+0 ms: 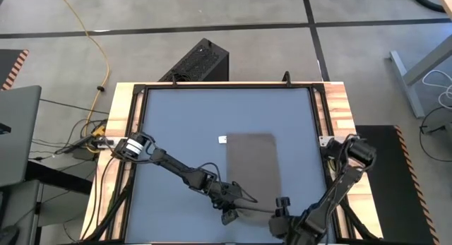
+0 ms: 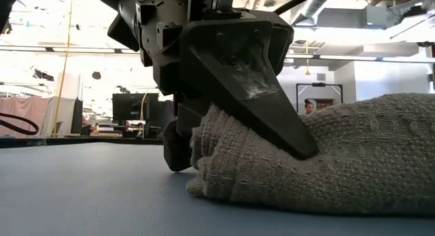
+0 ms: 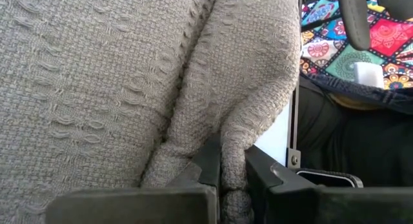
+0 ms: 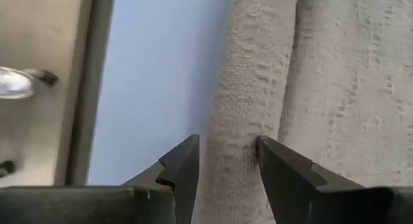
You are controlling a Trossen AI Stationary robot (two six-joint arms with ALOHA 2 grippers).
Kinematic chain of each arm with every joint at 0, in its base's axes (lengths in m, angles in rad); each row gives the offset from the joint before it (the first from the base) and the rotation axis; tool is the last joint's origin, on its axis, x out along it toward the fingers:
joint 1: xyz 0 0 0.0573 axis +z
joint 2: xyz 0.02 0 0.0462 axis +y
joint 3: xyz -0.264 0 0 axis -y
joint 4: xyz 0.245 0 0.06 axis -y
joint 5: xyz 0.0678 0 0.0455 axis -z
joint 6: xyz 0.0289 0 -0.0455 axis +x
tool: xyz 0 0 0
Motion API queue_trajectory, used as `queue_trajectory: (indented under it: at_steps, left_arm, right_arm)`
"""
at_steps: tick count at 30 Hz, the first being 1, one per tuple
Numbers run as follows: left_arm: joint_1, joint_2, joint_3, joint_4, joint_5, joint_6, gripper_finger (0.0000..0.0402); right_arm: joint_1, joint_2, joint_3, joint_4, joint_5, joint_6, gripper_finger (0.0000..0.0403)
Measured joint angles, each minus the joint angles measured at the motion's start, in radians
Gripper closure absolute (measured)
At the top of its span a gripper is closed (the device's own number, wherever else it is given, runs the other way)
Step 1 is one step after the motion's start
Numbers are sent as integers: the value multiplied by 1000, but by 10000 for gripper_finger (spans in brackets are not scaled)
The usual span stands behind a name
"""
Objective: Roll towel into tight, uniform cylinder
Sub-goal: Roll the gray towel
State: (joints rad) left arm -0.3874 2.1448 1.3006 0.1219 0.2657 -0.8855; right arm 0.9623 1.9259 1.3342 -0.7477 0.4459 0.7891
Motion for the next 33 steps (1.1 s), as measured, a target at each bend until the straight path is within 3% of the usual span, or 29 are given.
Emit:
queue_trajectory:
  at_steps: [8,11,14,17,27,33]
  left_arm:
    - [0,0,-1,4,13,13,387]
    - [-3,0,-1,5,32,30,378]
    - [-5,0,-1,7,61,62,363]
    - [-3,0,-1,10,90,77,350]
    - [-30,-4,-1,8,113,116,343]
    - [-58,-40,-2,-12,93,115,342]
  right_arm:
    - [-24,75,31,-66,10,19,231]
    - [-38,74,24,-72,9,20,262]
    - [-56,73,24,-70,-21,-9,321]
    - [-81,64,26,-63,-101,-55,371]
    - [-212,-15,17,12,-476,-212,371]
    - [-301,-21,-91,141,-650,-258,367]
